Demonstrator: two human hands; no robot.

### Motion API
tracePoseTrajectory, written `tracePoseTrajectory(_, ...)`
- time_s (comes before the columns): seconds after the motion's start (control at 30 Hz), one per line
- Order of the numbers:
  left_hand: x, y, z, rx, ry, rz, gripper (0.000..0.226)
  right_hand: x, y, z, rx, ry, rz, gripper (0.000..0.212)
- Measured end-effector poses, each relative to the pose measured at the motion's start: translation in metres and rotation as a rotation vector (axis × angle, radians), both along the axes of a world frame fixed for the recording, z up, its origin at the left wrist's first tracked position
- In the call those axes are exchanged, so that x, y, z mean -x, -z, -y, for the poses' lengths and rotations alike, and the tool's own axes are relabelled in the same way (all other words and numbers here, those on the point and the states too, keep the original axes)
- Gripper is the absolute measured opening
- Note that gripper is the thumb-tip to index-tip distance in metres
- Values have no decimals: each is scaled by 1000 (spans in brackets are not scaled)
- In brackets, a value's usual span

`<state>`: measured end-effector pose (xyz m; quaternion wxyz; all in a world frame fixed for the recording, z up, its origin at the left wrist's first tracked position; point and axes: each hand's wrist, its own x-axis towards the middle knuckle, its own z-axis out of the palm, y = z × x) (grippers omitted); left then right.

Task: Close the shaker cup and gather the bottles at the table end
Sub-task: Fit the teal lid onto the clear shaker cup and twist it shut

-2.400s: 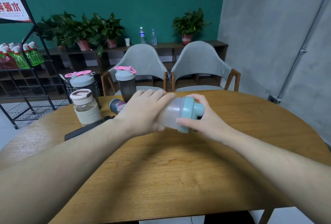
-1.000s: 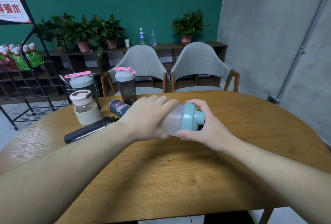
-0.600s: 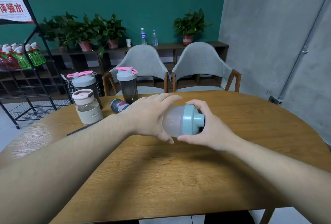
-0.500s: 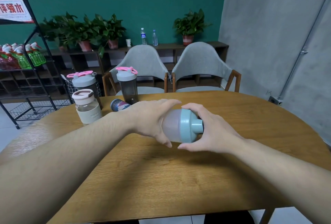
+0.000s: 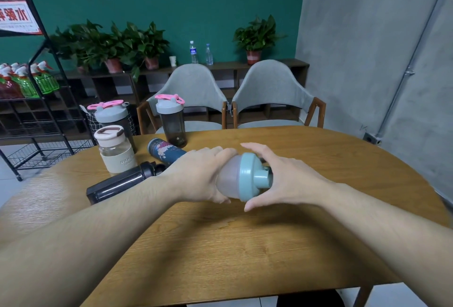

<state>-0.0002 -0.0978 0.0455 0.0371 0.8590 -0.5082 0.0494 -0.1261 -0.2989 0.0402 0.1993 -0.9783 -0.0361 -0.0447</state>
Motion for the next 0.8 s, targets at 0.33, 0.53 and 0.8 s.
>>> tracePoseTrajectory(0.33,-10,4,-10,88,-110,-18,107,-6,-1,32,-397,206,-1,17)
tracePoseTrajectory(0.53,-5,13,-4,206,-252,-26,105,-11,-6,-2,-985,340,136,9)
tracePoseTrajectory(0.8,9,14,7,386,-383,-265,96,-19,2,-32,-580,377,306,55)
